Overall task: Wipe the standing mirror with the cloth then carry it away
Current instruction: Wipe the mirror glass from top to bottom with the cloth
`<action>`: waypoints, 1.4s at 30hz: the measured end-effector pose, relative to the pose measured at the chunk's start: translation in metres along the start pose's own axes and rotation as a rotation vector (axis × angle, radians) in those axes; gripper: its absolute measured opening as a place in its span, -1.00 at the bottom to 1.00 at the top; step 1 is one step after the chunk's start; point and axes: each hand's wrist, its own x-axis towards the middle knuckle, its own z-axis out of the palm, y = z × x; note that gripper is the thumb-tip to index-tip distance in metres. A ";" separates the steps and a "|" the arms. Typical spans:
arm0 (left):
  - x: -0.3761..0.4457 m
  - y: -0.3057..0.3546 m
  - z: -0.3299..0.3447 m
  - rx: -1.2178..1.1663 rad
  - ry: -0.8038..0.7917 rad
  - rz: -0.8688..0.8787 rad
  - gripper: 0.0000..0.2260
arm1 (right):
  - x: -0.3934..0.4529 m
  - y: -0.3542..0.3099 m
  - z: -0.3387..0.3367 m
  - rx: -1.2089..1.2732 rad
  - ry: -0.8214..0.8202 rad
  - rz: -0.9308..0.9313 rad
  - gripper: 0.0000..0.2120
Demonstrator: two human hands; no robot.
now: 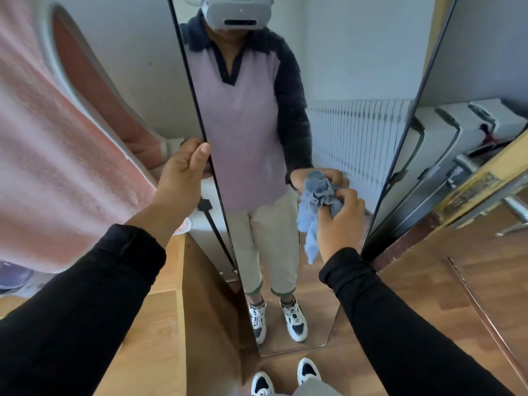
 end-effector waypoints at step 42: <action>-0.066 -0.063 0.046 0.046 0.119 -0.401 -0.82 | 0.030 0.070 -0.022 -0.565 -0.231 -0.685 -0.41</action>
